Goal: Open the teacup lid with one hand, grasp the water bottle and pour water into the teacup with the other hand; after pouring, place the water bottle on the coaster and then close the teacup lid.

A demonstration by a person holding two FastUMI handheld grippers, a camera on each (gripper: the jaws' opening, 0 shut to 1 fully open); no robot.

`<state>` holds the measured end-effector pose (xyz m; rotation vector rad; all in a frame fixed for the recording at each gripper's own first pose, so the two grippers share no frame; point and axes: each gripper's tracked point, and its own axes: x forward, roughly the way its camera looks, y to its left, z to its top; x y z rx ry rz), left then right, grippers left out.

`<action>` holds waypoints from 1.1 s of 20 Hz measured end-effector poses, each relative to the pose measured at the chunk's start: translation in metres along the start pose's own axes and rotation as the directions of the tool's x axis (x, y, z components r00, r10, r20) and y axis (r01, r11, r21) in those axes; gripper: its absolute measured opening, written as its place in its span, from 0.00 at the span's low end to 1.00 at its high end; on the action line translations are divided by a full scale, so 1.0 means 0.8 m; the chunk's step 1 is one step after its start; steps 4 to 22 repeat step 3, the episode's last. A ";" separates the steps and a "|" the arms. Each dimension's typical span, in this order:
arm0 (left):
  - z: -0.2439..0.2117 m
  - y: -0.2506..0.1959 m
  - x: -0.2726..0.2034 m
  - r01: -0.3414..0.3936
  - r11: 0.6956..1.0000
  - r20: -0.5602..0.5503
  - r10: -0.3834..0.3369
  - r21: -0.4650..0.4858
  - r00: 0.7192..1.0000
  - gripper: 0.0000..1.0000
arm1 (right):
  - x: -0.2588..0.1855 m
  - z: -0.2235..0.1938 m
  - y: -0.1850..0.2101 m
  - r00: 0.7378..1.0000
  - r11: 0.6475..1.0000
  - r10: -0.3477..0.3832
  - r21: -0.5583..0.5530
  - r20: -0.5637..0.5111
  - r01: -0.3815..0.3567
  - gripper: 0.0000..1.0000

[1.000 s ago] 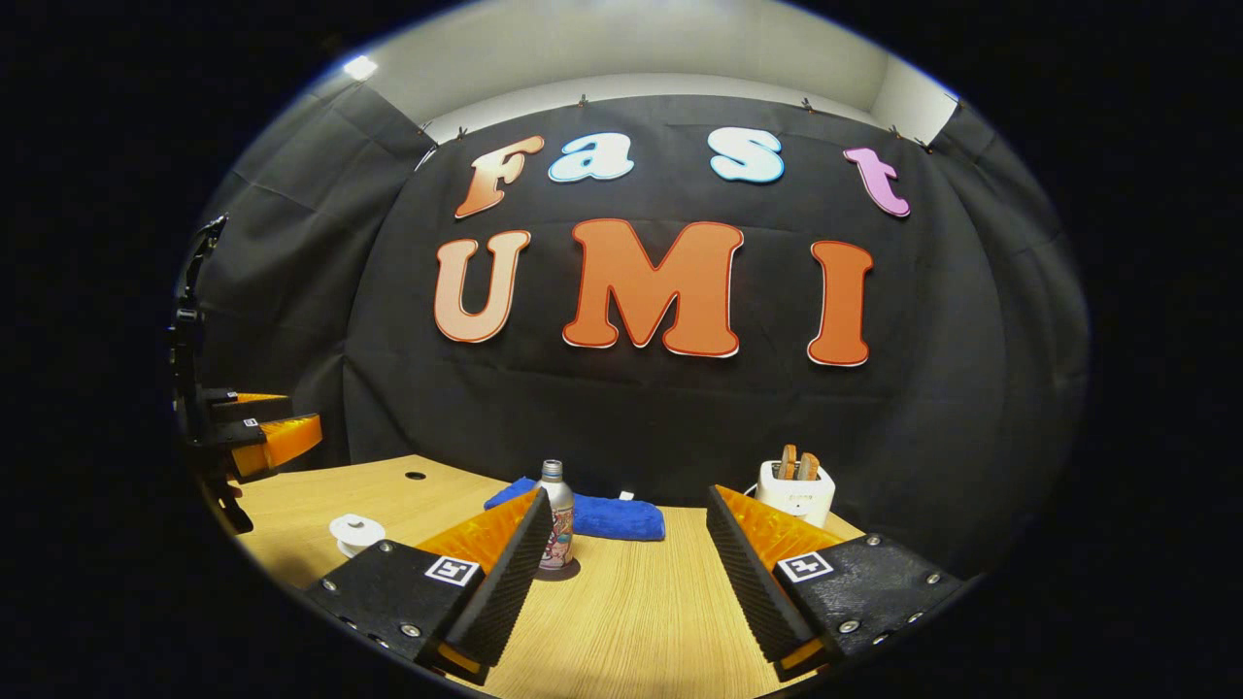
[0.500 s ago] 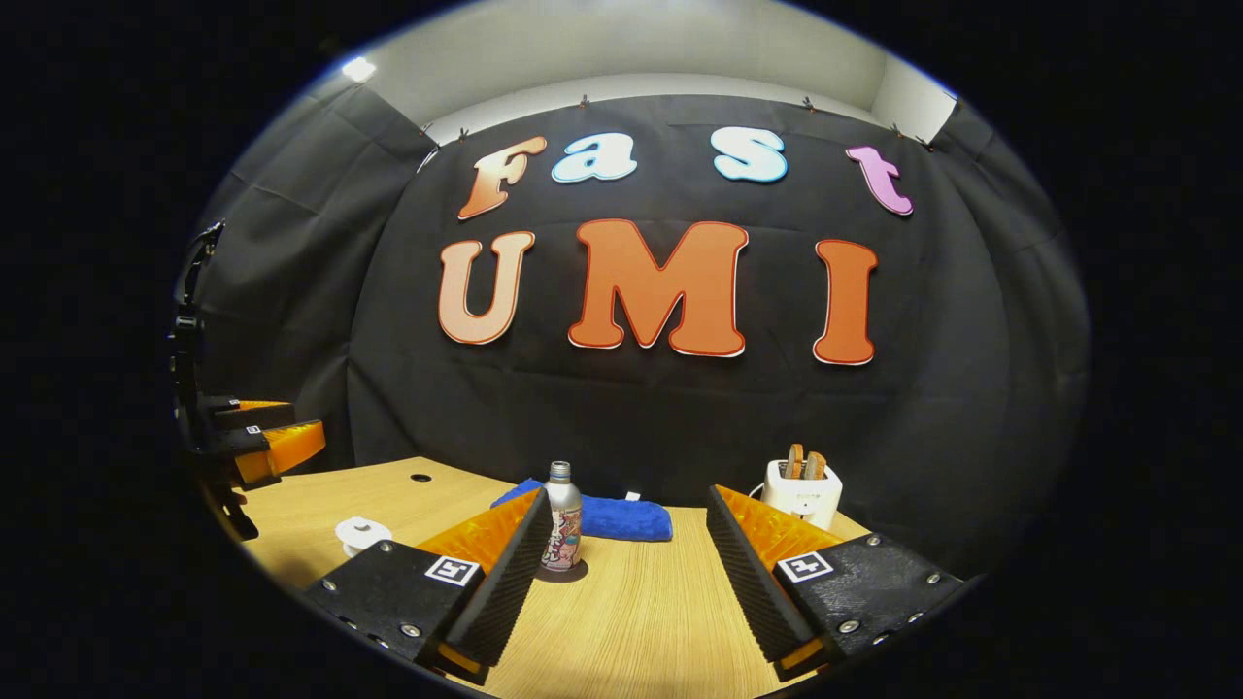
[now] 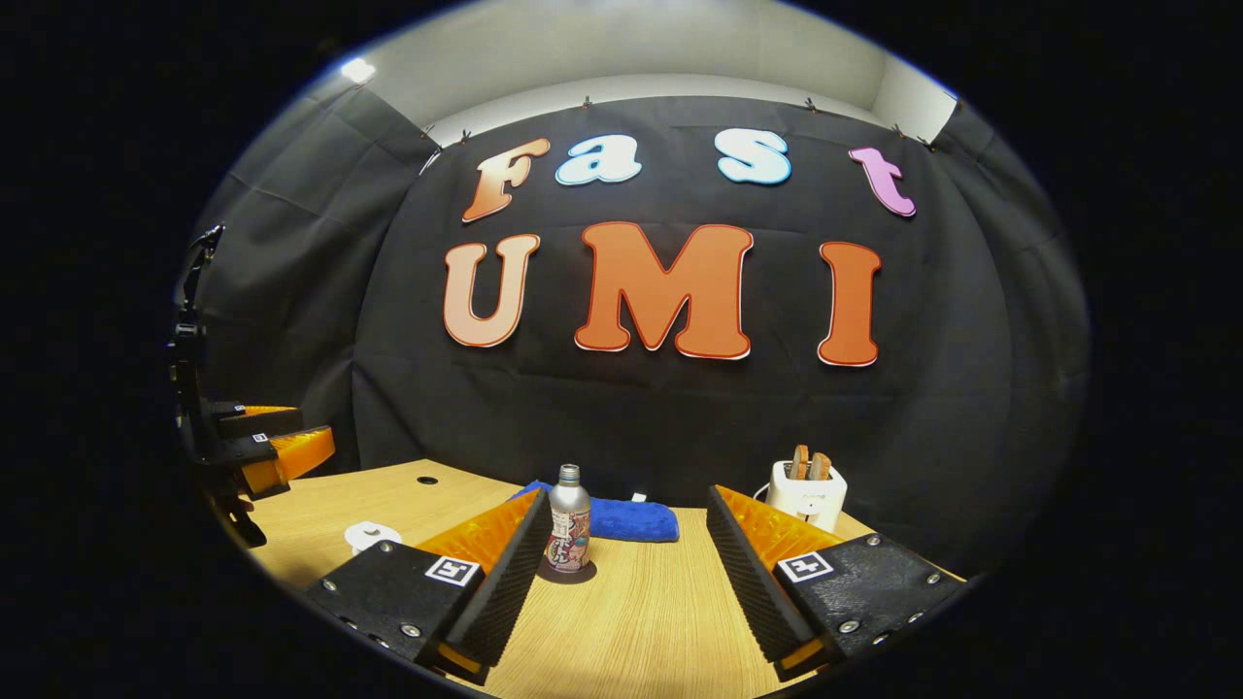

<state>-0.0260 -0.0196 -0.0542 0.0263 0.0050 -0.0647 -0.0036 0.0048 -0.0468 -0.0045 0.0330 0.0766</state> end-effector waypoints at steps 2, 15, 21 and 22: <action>0.003 -0.001 0.000 -0.001 1.000 0.002 0.001 -0.011 1.000 0.92 | -0.003 0.004 -0.002 1.000 1.000 -0.001 -0.001 0.000 0.001 0.95; 0.003 -0.001 -0.001 -0.001 1.000 0.001 0.001 -0.005 1.000 0.92 | -0.006 0.008 -0.002 1.000 1.000 -0.002 -0.002 0.003 0.002 0.96; 0.003 -0.001 -0.001 -0.001 1.000 0.001 0.001 -0.005 1.000 0.92 | -0.006 0.008 -0.002 1.000 1.000 -0.002 -0.002 0.003 0.002 0.96; 0.003 -0.001 -0.001 -0.001 1.000 0.001 0.001 -0.005 1.000 0.92 | -0.006 0.008 -0.002 1.000 1.000 -0.002 -0.002 0.003 0.002 0.96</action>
